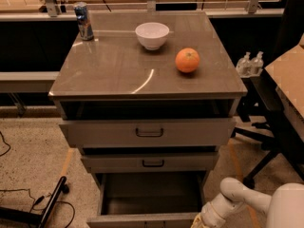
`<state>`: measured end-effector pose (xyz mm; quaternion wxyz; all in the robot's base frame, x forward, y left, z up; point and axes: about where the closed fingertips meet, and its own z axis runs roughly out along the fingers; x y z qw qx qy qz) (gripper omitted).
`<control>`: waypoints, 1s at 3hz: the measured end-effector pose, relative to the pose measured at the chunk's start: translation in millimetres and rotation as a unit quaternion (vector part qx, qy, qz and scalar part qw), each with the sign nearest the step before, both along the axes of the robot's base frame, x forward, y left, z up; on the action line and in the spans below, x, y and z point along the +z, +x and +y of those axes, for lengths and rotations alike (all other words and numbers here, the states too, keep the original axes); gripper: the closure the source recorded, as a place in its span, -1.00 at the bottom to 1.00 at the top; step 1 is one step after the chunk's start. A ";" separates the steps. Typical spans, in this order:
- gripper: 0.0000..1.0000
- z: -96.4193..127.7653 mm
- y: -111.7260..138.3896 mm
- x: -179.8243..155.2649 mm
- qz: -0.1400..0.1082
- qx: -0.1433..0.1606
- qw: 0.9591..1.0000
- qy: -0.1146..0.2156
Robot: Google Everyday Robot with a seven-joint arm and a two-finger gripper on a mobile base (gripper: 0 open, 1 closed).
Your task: Close bottom drawer
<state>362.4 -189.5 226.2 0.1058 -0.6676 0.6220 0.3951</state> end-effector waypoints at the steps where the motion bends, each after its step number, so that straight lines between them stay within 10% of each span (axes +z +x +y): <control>1: 1.00 0.4 -1.1 -8.8 -0.007 -0.004 1.000 0.004; 3: 1.00 12.1 5.4 -28.8 -0.050 -0.013 0.999 -0.016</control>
Offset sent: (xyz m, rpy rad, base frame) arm 0.0100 0.0102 -0.0283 -0.0394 -0.1317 -0.0413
